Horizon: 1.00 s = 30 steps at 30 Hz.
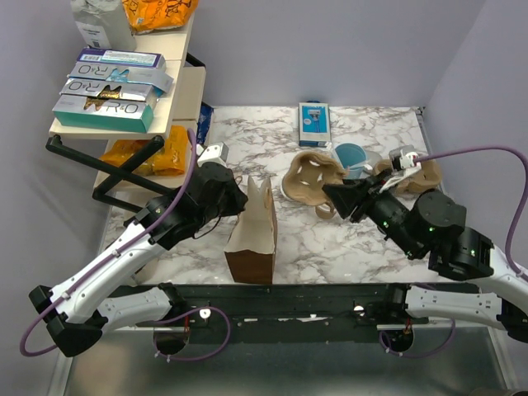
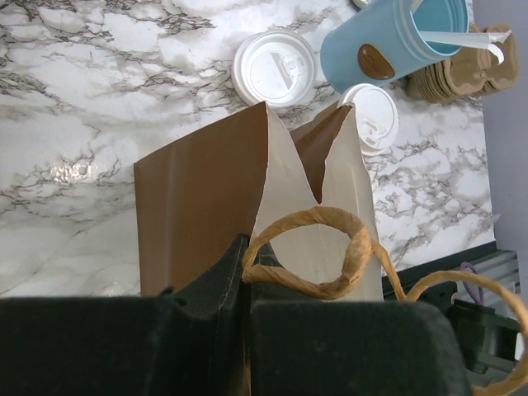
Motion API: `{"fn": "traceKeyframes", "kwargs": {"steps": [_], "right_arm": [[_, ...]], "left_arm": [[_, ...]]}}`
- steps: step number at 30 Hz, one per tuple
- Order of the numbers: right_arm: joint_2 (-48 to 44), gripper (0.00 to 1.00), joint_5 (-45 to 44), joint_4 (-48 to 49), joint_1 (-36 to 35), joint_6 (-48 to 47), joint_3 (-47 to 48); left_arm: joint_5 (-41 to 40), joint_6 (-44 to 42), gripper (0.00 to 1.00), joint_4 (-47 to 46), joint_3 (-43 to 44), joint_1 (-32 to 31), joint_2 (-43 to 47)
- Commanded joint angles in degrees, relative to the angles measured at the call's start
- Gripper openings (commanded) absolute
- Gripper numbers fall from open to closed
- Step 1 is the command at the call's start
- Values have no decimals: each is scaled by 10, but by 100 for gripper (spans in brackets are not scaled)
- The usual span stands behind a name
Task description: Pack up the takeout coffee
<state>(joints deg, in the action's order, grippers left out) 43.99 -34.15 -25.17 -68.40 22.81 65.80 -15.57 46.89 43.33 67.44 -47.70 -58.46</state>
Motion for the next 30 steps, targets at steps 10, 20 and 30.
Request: {"fn": "traceKeyframes", "kwargs": {"steps": [10, 20, 30], "right_arm": [[185, 28, 587, 145, 1, -222, 175], [147, 28, 609, 145, 9, -222, 111], [150, 28, 674, 164, 57, -204, 59]], "left_arm": [[40, -43, 0, -40, -2, 2, 38], [55, -110, 0, -51, 57, 2, 41], [125, -136, 0, -67, 55, 2, 10]]}}
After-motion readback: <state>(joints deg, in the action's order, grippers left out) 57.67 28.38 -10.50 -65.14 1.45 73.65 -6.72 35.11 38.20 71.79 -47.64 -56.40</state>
